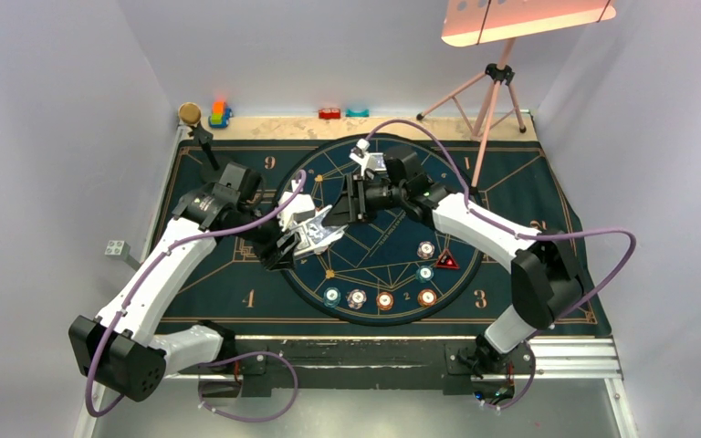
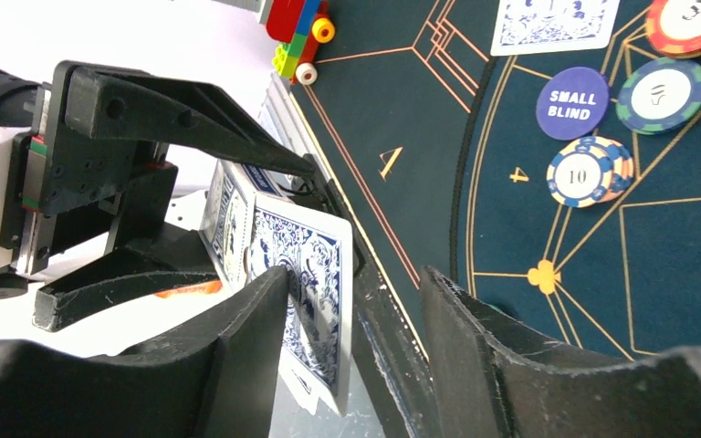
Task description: Distribute texas hold em gaming equipment
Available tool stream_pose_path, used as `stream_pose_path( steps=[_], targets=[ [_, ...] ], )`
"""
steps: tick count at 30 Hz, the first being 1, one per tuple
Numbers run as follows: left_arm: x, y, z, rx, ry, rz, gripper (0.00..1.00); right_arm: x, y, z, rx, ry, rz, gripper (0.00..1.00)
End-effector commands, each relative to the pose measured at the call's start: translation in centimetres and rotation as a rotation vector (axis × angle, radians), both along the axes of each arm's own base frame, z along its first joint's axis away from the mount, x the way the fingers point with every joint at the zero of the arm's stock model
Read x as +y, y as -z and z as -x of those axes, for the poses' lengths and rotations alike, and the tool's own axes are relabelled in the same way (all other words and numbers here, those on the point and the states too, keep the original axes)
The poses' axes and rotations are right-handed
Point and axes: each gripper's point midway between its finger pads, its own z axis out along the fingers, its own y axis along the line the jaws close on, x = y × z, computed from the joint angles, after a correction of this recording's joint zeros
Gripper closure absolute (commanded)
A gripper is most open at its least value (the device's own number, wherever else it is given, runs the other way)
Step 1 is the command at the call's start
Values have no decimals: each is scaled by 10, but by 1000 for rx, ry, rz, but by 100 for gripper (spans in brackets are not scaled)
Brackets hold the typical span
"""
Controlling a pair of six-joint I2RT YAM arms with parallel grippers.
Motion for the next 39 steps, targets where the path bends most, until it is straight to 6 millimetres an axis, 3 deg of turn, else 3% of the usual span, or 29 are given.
stream_pose_path(
  steps=[1,8,16,30,39],
  targets=[
    [-8,-24,-5,-58,1,67,87,-15,-12,-10,-54,39,3,46],
    [-8,-26,-6,-61,4,68,87,-25,-11,-14,-57,58,14,55],
    [-9,-25,-6,-55,6,72,87,-43,-23,-23,-94,101,21,57],
    [-9,-22,-5,-47,9,71,88,-51,-43,-27,-198,142,64,60],
    [-10,-20,-5,-48,9,73,88,-54,-76,-22,-300,148,78,60]
  ],
)
